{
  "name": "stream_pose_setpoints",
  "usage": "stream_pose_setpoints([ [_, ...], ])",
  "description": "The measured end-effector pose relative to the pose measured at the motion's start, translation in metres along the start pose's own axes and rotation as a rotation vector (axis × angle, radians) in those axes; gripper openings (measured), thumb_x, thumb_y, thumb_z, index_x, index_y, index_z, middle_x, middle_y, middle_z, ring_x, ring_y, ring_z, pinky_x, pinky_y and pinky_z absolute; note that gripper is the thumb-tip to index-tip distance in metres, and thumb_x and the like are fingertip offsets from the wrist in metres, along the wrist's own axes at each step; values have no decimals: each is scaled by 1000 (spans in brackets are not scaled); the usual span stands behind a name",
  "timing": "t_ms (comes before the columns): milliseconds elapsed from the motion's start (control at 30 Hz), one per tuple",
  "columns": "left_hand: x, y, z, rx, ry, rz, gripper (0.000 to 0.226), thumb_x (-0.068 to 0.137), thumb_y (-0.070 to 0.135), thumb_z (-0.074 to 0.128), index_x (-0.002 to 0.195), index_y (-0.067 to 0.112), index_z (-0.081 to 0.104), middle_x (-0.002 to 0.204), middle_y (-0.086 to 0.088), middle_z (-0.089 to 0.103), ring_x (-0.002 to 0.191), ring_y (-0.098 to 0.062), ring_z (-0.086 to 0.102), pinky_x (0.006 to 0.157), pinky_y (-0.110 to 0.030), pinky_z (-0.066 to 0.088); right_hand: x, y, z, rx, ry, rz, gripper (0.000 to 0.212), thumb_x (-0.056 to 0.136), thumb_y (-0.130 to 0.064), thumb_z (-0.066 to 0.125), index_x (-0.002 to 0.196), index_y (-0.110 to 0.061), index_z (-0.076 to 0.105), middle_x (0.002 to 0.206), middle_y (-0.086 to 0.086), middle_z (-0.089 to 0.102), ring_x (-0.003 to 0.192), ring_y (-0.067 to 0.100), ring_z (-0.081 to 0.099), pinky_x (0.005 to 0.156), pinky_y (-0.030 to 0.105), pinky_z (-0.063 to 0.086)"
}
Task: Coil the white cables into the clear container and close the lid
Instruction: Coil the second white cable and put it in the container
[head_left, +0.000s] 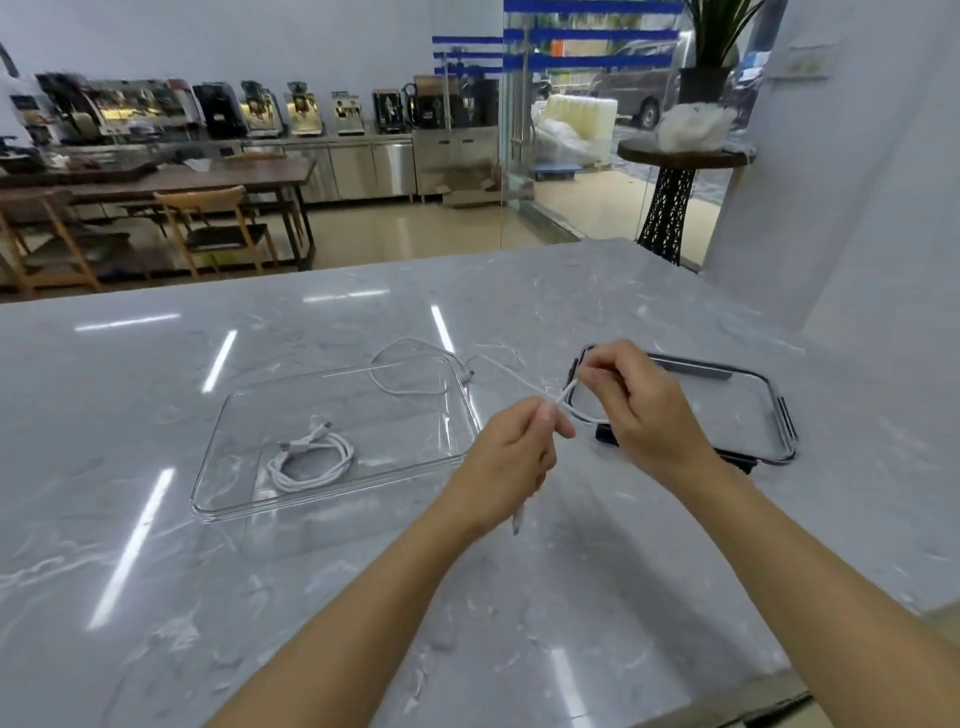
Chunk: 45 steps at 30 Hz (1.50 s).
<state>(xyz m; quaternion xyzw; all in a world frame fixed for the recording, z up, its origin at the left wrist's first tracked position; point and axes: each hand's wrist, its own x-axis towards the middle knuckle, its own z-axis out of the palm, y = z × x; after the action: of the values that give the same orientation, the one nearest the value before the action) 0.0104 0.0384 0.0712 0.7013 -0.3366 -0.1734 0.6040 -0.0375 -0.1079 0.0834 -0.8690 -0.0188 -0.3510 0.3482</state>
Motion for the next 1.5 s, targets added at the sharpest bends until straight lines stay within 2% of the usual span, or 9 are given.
stream_pose_setpoints([
  [133,6,33,-32,-506,0,-69,34,100,18,33,69,12,47,46,8,29,37,-4,19,38,-18,15,30,-10,-7,125,20,-46,10,84,-21,62,91,-17,58,63,-4,49,59,8,45,57,14,37],
  [300,6,58,-72,-833,87,75,24,93,19,36,73,14,48,43,9,32,32,-2,22,36,-17,12,41,1,14,239,-134,122,22,89,-10,55,86,-31,49,61,-4,49,54,5,47,60,17,39],
  [700,-38,90,-163,-1130,222,427,33,92,27,37,67,16,57,44,7,38,41,-7,12,36,-16,17,76,-40,46,468,260,15,25,80,-11,68,78,-30,52,73,-8,54,64,-3,51,63,10,45],
  [800,-45,91,-175,-1046,297,412,29,93,31,36,73,18,53,46,7,36,38,-7,16,36,-15,20,81,-46,55,92,298,-306,15,80,-11,66,70,-18,59,61,-7,55,55,6,47,50,13,39],
  [900,-47,83,-180,-876,417,273,28,95,31,35,78,18,53,55,7,40,40,-5,33,39,-15,33,80,-46,71,-351,89,-591,20,80,-17,52,62,-13,60,53,0,56,40,19,50,33,22,32],
  [1100,-45,59,-179,-559,533,51,30,99,19,38,82,6,59,84,-12,61,72,-22,66,69,-34,60,67,-84,86,-402,-325,-856,9,67,-14,61,60,-19,60,54,-7,58,42,16,53,34,17,34],
  [1267,-45,54,-160,-186,374,-30,28,98,12,39,84,-3,59,61,-8,65,48,-12,63,49,-20,52,68,-127,83,-180,-281,-896,21,81,-25,53,70,-18,69,61,-6,65,53,12,56,40,18,33],
  [1367,-48,56,-152,-57,258,-29,26,94,5,40,79,-5,60,46,-6,58,39,-14,53,56,-28,50,76,-131,83,-160,-169,-783,27,85,-29,50,73,-14,69,63,0,64,51,20,57,39,24,42],
  [1500,-52,54,-152,-427,177,12,28,88,14,39,65,7,55,32,6,31,30,-7,21,46,-24,25,83,-130,76,109,-214,-421,22,85,-31,57,85,-13,70,77,-10,62,67,2,58,60,19,45],
])
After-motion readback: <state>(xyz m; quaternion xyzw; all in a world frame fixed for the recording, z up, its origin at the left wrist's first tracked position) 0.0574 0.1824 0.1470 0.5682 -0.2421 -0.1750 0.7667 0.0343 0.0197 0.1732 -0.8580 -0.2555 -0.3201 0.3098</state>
